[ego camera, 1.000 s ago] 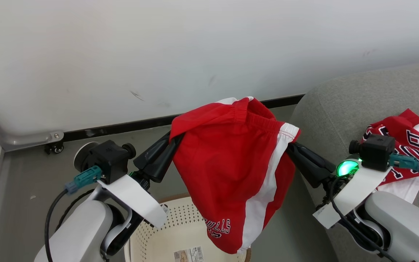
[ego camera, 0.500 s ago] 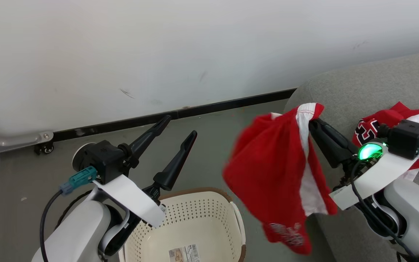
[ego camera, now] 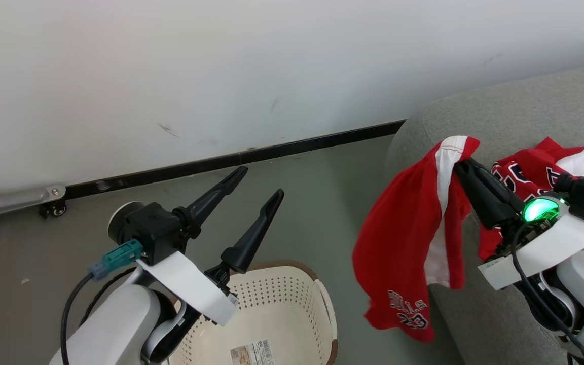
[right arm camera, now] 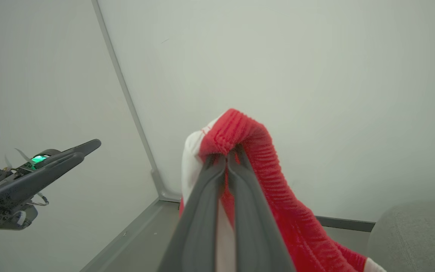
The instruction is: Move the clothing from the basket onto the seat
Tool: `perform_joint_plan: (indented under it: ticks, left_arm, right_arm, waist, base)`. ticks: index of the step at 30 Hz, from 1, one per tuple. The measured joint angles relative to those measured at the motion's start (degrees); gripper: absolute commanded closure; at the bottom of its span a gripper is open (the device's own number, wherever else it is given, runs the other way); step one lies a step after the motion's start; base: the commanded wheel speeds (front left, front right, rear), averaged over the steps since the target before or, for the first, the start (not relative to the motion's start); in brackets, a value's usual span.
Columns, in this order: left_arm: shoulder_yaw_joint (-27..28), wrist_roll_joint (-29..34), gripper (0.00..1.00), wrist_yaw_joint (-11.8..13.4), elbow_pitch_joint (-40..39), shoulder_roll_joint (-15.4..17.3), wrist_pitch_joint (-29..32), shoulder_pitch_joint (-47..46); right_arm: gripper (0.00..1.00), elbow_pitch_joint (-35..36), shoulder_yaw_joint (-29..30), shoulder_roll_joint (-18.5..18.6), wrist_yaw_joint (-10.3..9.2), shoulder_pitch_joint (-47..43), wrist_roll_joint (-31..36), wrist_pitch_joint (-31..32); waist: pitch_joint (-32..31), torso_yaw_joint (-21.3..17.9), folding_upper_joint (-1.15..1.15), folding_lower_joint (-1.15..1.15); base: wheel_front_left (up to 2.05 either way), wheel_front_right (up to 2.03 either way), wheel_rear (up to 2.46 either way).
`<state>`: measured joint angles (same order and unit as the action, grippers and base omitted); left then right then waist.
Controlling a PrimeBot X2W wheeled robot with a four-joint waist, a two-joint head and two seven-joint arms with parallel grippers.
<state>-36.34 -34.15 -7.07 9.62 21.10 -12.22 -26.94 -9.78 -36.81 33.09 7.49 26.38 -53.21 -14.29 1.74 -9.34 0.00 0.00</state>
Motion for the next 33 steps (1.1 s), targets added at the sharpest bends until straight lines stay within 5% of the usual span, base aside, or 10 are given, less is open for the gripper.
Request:
perform_joint_plan:
  ticks: [33]
  left_arm:
    - [-14.8,-2.4,0.00,0.0,-5.5,0.6,-1.0,-0.2]
  right_arm:
    - [1.00,2.1,9.4,2.6,0.00,-6.3,4.2,0.0]
  waist:
    - [0.9,-8.4,0.00,0.00]
  base:
    - [0.00,0.00,0.00]
